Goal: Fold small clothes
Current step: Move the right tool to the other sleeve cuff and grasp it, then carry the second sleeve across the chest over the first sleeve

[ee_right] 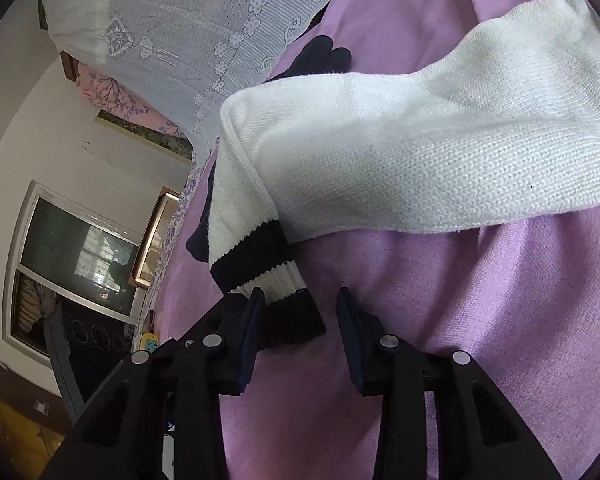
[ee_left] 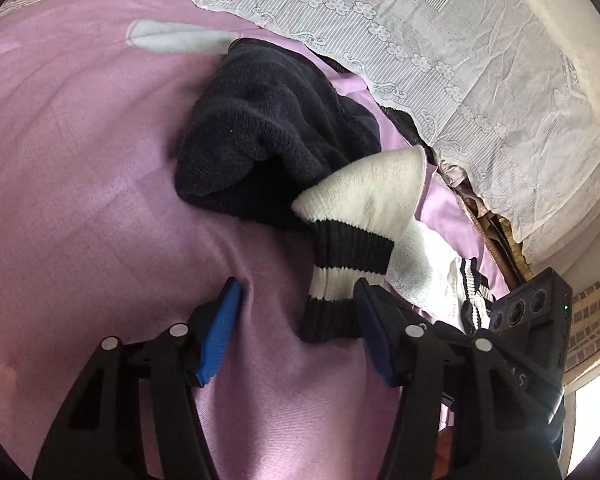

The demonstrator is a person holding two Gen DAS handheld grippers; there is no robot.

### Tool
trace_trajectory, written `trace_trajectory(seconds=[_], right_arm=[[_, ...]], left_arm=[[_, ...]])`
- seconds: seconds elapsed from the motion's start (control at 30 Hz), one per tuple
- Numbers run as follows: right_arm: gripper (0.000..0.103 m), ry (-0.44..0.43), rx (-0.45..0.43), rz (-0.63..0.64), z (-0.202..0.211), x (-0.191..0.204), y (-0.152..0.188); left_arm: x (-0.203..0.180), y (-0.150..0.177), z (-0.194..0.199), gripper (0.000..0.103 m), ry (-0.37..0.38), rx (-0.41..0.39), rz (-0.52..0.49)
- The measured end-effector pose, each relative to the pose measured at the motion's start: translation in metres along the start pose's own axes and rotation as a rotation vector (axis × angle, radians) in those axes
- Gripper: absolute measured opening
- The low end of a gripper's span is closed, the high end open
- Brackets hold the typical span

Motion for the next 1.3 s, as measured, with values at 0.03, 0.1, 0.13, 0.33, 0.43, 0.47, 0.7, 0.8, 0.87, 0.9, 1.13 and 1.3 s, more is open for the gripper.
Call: trace_trajectory(seconds=[0.03, 0.1, 0.13, 0.33, 0.43, 0.47, 0.7, 0.8, 0.87, 0.9, 1.13, 1.3], right_arm=[[0.009, -0.007, 0.001, 0.015, 0.001, 0.002, 0.0], [0.009, -0.01, -0.011, 0.035, 0.006, 0.007, -0.001], [0.009, -0.016, -0.017, 0.05, 0.011, 0.01, -0.001], [0.009, 0.042, -0.076, 0.152, 0.067, 0.003, -0.019], [0.009, 0.076, -0.118, 0.166, 0.107, -0.018, -0.034], [0.009, 0.086, -0.135, 0.17, 0.122, -0.025, -0.039], [0.009, 0.223, -0.266, 0.134, 0.226, -0.106, -0.082], [0.009, 0.267, -0.315, 0.087, 0.263, -0.149, -0.099], [0.009, 0.303, -0.352, 0.053, 0.285, -0.181, -0.106], [0.009, 0.324, -0.373, 0.035, 0.295, -0.198, -0.108], [0.009, 0.399, -0.465, -0.127, 0.342, -0.303, -0.11], [0.009, 0.393, -0.46, -0.232, 0.342, -0.355, -0.098]], left_arm=[[-0.003, 0.0, 0.0, 0.053, 0.005, 0.002, -0.006], [-0.01, 0.002, 0.001, 0.052, 0.029, 0.002, -0.011], [-0.013, 0.003, 0.003, 0.048, 0.057, 0.004, -0.004], [-0.069, 0.022, 0.006, 0.037, 0.227, 0.045, 0.034], [-0.115, 0.039, -0.006, 0.035, 0.242, 0.077, -0.05], [-0.131, 0.046, -0.013, 0.035, 0.253, 0.093, -0.072], [-0.247, 0.101, -0.084, 0.035, 0.328, 0.206, -0.185], [-0.285, 0.131, -0.116, 0.035, 0.351, 0.263, -0.215], [-0.3, 0.149, -0.132, 0.037, 0.325, 0.273, -0.259], [-0.302, 0.155, -0.138, 0.038, 0.304, 0.271, -0.288], [-0.262, 0.161, -0.144, 0.055, 0.158, 0.247, -0.398], [-0.22, 0.139, -0.146, 0.056, 0.116, 0.234, -0.281]])
Point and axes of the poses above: each gripper's, at about its wrist camera, not at the fingertips, and z roughly against the way its jaws point, x to its left, y to its underside, the point moved 8 cm from there along -z, roughly the way its jaws point, and after that the axes turned 9 degrees about y, right-handed, at the moved point
